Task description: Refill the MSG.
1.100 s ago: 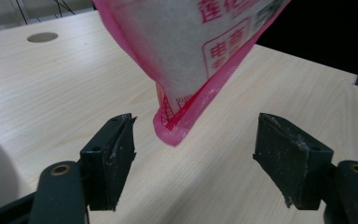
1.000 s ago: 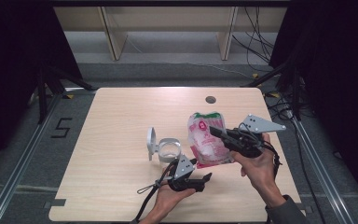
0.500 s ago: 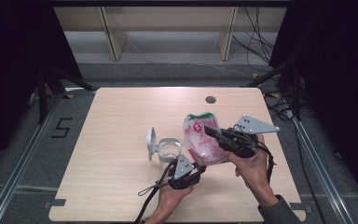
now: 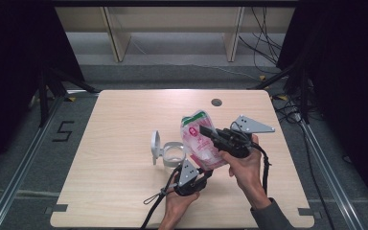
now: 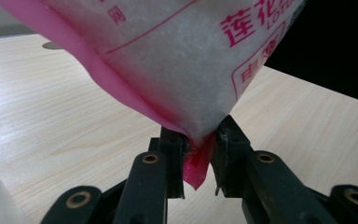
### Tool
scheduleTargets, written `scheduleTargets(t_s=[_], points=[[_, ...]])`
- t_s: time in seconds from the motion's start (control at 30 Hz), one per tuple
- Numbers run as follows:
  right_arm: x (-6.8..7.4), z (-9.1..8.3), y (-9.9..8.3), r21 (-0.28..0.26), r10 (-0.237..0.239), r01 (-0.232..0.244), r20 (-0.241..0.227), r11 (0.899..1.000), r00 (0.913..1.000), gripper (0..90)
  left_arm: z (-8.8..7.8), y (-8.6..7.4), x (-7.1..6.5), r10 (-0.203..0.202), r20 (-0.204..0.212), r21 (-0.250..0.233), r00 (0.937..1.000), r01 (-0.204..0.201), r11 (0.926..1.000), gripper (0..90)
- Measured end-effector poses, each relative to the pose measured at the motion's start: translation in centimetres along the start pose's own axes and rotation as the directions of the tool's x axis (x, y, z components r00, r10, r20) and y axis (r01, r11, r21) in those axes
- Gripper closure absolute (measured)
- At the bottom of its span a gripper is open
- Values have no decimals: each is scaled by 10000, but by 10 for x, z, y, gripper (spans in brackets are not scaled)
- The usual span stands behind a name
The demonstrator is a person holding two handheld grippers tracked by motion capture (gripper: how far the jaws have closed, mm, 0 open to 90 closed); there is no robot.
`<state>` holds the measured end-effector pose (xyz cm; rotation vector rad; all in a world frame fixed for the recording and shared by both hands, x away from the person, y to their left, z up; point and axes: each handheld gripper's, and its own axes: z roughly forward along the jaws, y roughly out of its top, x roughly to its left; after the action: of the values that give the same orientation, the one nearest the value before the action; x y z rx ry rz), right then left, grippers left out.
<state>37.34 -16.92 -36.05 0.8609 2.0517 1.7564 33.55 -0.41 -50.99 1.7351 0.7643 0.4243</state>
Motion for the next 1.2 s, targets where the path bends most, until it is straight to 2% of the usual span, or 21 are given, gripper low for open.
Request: scheduleTargets(t_s=[0.1, 0.13, 0.2, 0.27, 0.33, 0.37, 0.4, 0.47, 0.6, 0.63, 0.67, 0.73, 0.83, 0.87, 1.0, 1.03, 1.1, 1.13, 1.2], points=[[2, 4, 1, 81, 70, -71, 67, 9999, 10000, 900, 0, 1, -7, 578, -586, 107, 9966, -573, 9983, 752], [2, 5, 1, 83, 21, -21, 5, 10000, 10000, 900, 0, 1, -9, 446, -628, 28, 9970, -445, 9990, 752], [2, 7, 0, 28, -112, 112, -20, 9999, 9999, 900, 0, 0, -9, 269, -513, -78, 9983, -273, 9996, 752], [5, 8, 1, 95, -266, 267, -96, 9996, 9996, 900, 1, 0, -9, 278, -522, -195, 9982, -289, 9994, 753], [6, 9, 2, 56, -282, 282, 15, 9996, 9996, 900, 2, 0, -9, 211, -423, -346, 9989, -226, 9991, 752], [8, 10, 2, 45, 28, -28, 0, 10000, 10000, 900, 1, 1, -9, 183, -419, -293, 9990, -195, 9994, 753], [6, 11, 2, 56, -76, 75, 24, 10000, 10000, 900, 1, 1, -9, 163, -435, -259, 9989, -174, 9995, 753], [6, 14, 2, 17, 36, -36, -52, 10000, 10000, 900, 0, 1, -8, 114, -447, -309, 9989, -128, 9994, 753], [6, 21, 3, 67, 30, -30, -48, 10000, 10000, 900, 1, 2, -6, 3, -266, -324, 9996, -12, 9995, 754], [5, 22, 3, -1, -146, 146, -32, 9999, 9999, 900, 1, 2, -6, -35, -279, -398, 9996, 24, 9992, 754], [6, 23, 4, 72, -1, 1, -12, 10000, 10000, 900, 2, 3, -6, -6, -248, -398, 9997, -4, 9992, 754], [5, 26, 4, -12, -46, 46, 35, 10000, 10000, 900, 3, 3, -4, -43, -229, -490, 9997, 31, 9988, 755], [6, 30, 3, 45, 319, -319, -13, 9995, 9995, 900, 5, 2, -2, -22, -160, -493, 9999, 14, 9988, 755], [4, 32, 3, 34, 120, -120, 75, 9999, 9999, 900, 6, 2, -2, -162, -172, -552, 9997, 153, 9984, 756], [7, 37, 1, 129, 347, -348, 71, 9993, 9994, 900, 6, 1, -1, -121, -147, -599, 9998, 112, 9981, 756], [7, 39, 1, 121, 210, -210, -33, 9997, 9998, 900, 6, 1, -1, -111, -214, -595, 9997, 98, 9982, 755], [6, 41, 1, 182, -30, 29, 53, 9998, 10000, 900, 7, 1, 0, -147, -101, -654, 9998, 140, 9978, 756], [7, 42, 0, 110, 175, -176, 23, 9998, 9998, 900, 6, 1, 0, -106, -90, -648, 9999, 100, 9978, 756], [7, 43, 1, 207, 84, -85, 51, 9997, 10000, 900, 7, 1, -1, -106, -153, -771, 9998, 94, 9970, 756]])
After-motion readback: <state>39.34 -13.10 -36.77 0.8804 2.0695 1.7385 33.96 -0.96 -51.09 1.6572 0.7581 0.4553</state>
